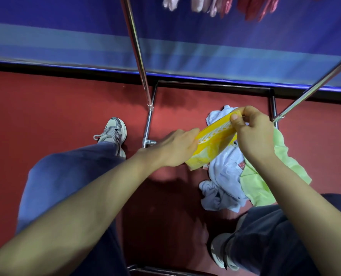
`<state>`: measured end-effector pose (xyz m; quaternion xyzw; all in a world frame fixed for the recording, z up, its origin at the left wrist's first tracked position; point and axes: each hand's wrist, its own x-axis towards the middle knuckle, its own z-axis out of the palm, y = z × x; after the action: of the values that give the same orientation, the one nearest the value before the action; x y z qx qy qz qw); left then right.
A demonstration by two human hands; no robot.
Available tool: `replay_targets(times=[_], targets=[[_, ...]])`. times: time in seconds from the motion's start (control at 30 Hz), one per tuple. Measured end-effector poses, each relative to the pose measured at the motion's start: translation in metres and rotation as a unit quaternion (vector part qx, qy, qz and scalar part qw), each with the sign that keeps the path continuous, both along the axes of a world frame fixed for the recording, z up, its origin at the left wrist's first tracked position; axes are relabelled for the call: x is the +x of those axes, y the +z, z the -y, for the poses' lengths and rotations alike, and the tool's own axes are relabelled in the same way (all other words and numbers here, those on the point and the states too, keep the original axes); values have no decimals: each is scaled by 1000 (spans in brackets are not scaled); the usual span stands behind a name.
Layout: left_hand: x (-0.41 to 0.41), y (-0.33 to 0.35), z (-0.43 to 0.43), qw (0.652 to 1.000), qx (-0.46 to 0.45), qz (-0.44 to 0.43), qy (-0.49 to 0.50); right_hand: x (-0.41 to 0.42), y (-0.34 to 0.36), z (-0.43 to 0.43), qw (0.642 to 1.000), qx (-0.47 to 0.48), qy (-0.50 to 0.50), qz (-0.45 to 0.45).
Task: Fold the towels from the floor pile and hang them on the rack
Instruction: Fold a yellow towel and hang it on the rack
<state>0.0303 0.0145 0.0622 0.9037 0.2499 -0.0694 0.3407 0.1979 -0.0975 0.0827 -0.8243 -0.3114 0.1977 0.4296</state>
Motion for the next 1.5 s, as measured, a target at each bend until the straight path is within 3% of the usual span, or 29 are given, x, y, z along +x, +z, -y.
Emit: replay_targets(times=[0.27,0.43,0.63,0.73,0.83,0.93,1.0,1.03,1.13,1.2,1.33,1.37,1.43,1.5], targets=[[-36,18,11,995,31,-93,-3,-25,4,15,994,-29,89,47],[-43,90,1,988,156,-14,-4,-32,58,33,995,10,46,84],[-43,200,2,971,230,47,-41,-33,146,46,984,51,28,168],[-36,266,8,940,325,54,-86,-34,199,56,973,92,5,210],[-31,338,18,882,454,72,-105,-35,264,63,955,137,-41,260],[-30,402,32,808,565,162,-25,-42,326,72,920,249,-108,282],[-35,420,41,785,576,221,54,-49,344,80,896,295,-122,309],[-39,419,43,789,578,202,54,-50,343,80,904,249,-103,332],[-49,387,53,848,521,-21,-95,-51,317,76,959,-5,-18,284],[-55,376,54,848,518,-53,-105,-55,311,75,963,18,-37,265],[-71,398,51,822,551,145,-3,-64,321,87,929,230,-65,283],[-74,399,50,822,549,152,-3,-65,320,88,929,214,-45,300],[-76,390,53,852,514,75,-60,-64,312,85,942,112,-14,317],[-74,374,56,871,481,14,-98,-64,305,83,954,70,-14,292]])
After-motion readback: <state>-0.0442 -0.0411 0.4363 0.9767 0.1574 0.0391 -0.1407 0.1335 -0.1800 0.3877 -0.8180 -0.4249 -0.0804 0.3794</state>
